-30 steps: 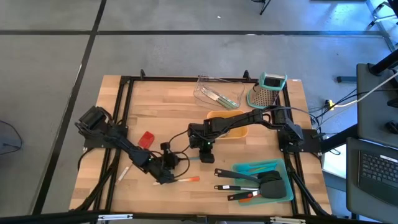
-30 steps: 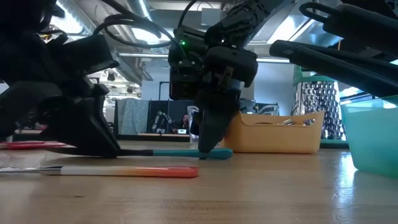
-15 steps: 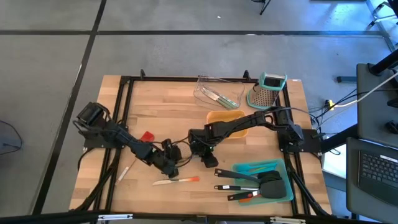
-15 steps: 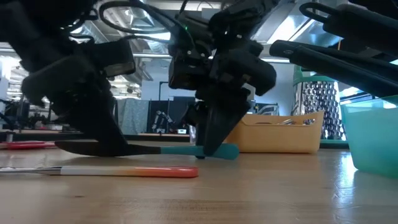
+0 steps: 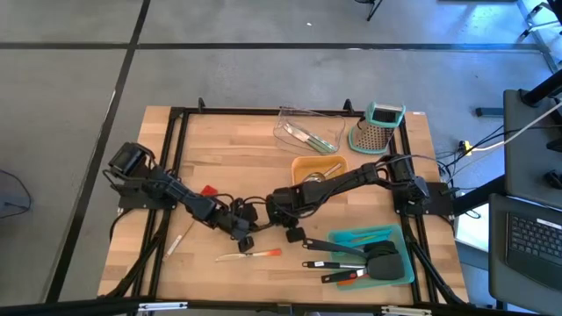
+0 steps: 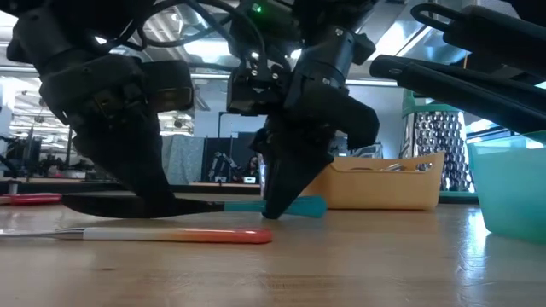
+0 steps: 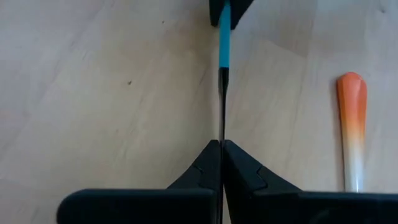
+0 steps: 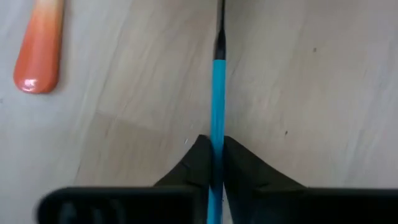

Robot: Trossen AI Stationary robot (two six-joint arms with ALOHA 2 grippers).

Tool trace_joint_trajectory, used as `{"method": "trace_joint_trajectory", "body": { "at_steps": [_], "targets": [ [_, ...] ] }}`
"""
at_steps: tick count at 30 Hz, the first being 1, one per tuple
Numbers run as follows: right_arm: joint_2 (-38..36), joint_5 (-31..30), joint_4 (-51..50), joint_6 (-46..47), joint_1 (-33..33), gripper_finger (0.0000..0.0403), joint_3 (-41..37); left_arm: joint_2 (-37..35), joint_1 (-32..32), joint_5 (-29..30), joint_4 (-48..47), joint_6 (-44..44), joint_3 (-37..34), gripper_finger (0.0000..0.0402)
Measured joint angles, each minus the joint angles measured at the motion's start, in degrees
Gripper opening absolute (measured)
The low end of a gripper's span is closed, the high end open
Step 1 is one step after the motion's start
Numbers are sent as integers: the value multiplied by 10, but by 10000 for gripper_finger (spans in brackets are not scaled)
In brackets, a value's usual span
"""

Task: Pick & Place Kitchen Items
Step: Put the blue knife into the transparent bin

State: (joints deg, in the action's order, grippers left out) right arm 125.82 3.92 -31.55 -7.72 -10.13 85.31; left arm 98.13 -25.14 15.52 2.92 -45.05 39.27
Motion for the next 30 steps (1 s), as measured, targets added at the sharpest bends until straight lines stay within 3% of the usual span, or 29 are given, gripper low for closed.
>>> {"method": "trace_joint_trajectory", "body": {
  "at_steps": [3, 10, 17, 30],
  "targets": [
    [0, 6, -8, 13, 2, 15, 2, 1, -6, 23, 1, 4, 0, 2],
    [0, 41, -9, 29, 4, 15, 2, 3, -20, 58, 30, 77, -1, 35],
    [-3, 52, -2, 50, 5, 15, 1, 4, -25, 134, 36, 79, -2, 81],
    [2, 46, -42, 48, -2, 15, 44, 5, -22, 148, 46, 92, -1, 111]
  ]
}}
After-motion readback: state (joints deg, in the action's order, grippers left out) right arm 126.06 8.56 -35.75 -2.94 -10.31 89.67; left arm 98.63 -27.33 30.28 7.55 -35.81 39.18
